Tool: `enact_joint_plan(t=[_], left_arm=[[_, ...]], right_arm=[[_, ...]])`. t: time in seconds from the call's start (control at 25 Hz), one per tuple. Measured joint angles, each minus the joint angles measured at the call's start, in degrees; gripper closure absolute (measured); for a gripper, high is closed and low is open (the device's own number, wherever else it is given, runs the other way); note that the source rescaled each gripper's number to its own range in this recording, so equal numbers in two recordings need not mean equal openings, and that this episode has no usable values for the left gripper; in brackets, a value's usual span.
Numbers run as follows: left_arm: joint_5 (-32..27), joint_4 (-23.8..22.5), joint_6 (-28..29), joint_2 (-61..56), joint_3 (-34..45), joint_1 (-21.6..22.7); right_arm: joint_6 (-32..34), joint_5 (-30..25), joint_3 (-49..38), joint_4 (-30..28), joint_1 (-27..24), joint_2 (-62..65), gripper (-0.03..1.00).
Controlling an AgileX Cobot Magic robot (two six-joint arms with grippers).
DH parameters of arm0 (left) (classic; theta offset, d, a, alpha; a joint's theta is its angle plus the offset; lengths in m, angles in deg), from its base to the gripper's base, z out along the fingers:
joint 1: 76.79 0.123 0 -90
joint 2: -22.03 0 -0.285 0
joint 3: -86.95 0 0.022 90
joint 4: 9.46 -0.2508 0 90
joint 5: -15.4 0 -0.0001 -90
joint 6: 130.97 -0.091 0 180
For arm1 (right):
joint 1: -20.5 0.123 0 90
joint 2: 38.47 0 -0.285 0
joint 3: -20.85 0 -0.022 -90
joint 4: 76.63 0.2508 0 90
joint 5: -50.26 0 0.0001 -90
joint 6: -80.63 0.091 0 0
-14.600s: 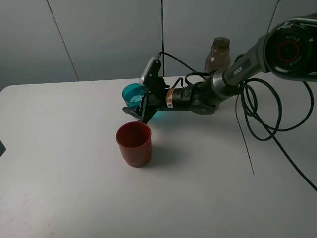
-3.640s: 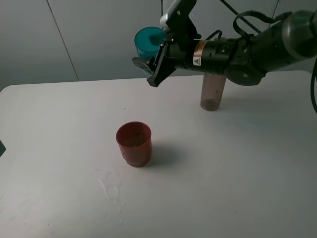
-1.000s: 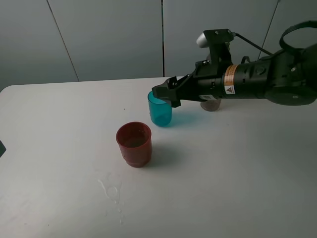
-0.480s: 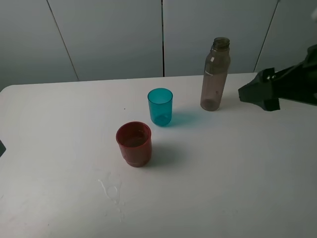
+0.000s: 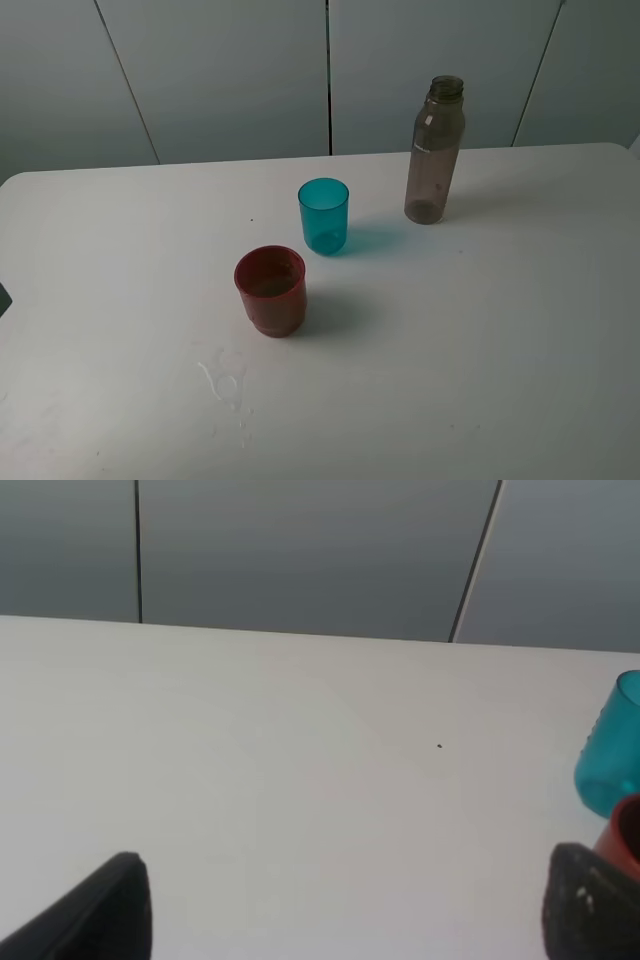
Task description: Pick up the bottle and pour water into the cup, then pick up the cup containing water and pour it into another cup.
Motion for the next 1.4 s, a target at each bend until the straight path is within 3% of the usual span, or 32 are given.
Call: enact_joint_plan(t=[0.16, 0.44, 0.72, 1.0, 1.12, 1.24, 1.4], left_arm=[[0.0, 0.0, 0.0, 0.0, 0.0, 0.0], [0.0, 0.0, 0.0, 0.0, 0.0, 0.0], [0.0, 0.0, 0.0, 0.0, 0.0, 0.0], [0.0, 0.0, 0.0, 0.0, 0.0, 0.0], [0.0, 0.0, 0.0, 0.0, 0.0, 0.0], [0.0, 0.0, 0.0, 0.0, 0.0, 0.0], [0.0, 0.0, 0.0, 0.0, 0.0, 0.0]], right_arm=[[-0.1, -0.9, -3.8, 0.0, 0.0, 7.5, -0.03], [0.1, -1.2, -4.3, 1.3, 0.0, 8.8, -0.03], [-6.8, -14.5, -0.8, 0.5, 0.3, 8.8, -0.03], [-7.3, -13.8, -3.6, 2.4, 0.3, 8.9, -0.03], [-7.3, -13.6, -3.6, 2.4, -2.8, 8.9, -0.03], [-5.9, -13.4, -3.6, -0.4, -9.3, 8.9, -0.03], [-5.0, -13.3, -3.6, 0.0, -18.1, 8.9, -0.03]])
